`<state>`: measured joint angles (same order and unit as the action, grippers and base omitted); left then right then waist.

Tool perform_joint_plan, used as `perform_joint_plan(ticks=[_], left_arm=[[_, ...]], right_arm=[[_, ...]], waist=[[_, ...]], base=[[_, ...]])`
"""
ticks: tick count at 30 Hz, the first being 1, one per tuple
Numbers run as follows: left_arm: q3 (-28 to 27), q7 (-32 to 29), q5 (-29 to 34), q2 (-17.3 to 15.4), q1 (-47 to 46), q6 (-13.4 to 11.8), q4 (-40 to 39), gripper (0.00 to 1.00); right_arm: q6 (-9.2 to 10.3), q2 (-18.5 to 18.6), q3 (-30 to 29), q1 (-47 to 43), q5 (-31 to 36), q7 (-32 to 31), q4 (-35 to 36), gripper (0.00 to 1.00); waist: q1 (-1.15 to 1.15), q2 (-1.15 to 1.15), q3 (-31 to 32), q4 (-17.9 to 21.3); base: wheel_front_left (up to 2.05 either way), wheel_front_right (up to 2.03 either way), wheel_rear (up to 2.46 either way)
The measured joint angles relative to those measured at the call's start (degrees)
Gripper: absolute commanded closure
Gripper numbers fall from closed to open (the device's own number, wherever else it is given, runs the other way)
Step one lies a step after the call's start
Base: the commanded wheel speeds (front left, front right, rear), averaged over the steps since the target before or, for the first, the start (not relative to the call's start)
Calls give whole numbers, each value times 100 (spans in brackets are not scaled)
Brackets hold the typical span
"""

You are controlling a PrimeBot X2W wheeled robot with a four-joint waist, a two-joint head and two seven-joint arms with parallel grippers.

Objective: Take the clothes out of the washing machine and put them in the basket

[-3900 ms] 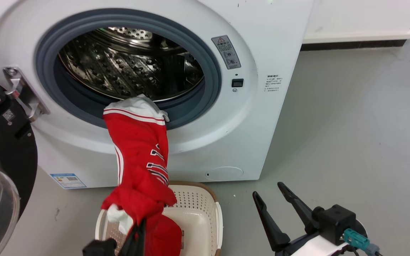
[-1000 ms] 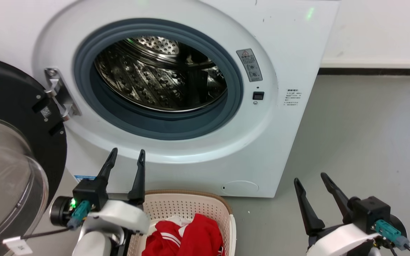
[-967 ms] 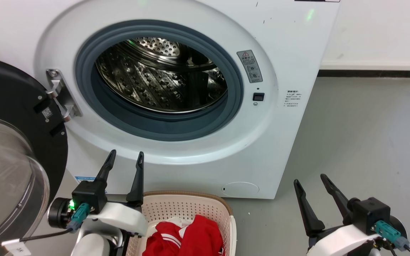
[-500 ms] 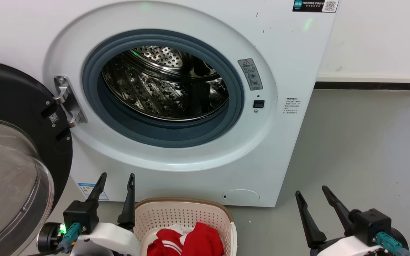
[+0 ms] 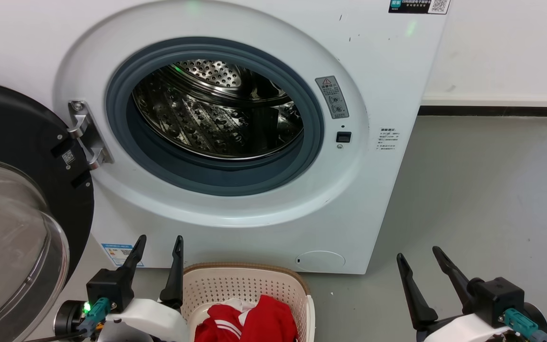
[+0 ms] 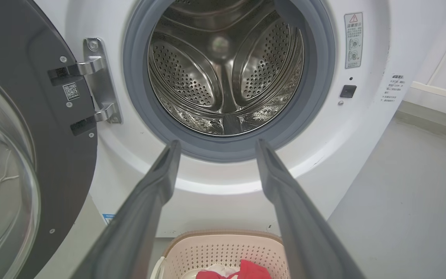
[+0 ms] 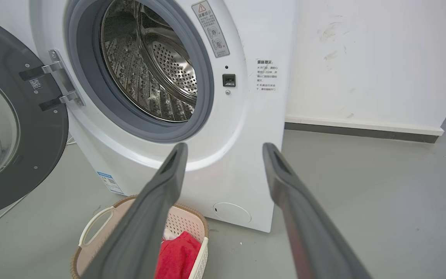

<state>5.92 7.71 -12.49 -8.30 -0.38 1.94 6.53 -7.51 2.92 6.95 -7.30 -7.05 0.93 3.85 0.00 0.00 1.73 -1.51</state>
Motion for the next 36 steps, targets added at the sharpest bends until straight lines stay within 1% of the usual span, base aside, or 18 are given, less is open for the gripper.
perform_joint_plan(ticks=[7,8,12,24,36], left_arm=[[45,30,-26,-10,-23,-11,59,0],[54,38,-27,-14,-26,-10,62,100],[70,-9,-83,20,105,2,253,100],[-134,-237,-1330,121,92,68,346,100],[-305,-424,-2436,176,-8,154,408,100]], right_arm=[[0,0,-10,1,-1,-8,5,0],[0,0,-12,1,-1,-16,5,100],[0,3,0,-41,-66,-22,-167,100],[0,71,-82,35,-1516,-33,-419,100],[0,132,-185,261,-2752,-67,-636,100]], waist=[[0,0,-13,17],[0,0,-11,15],[0,0,-13,17],[0,0,-30,30],[0,0,-48,43]], base=[[0,0,0],[0,0,0],[0,0,0],[0,0,0],[0,0,0]])
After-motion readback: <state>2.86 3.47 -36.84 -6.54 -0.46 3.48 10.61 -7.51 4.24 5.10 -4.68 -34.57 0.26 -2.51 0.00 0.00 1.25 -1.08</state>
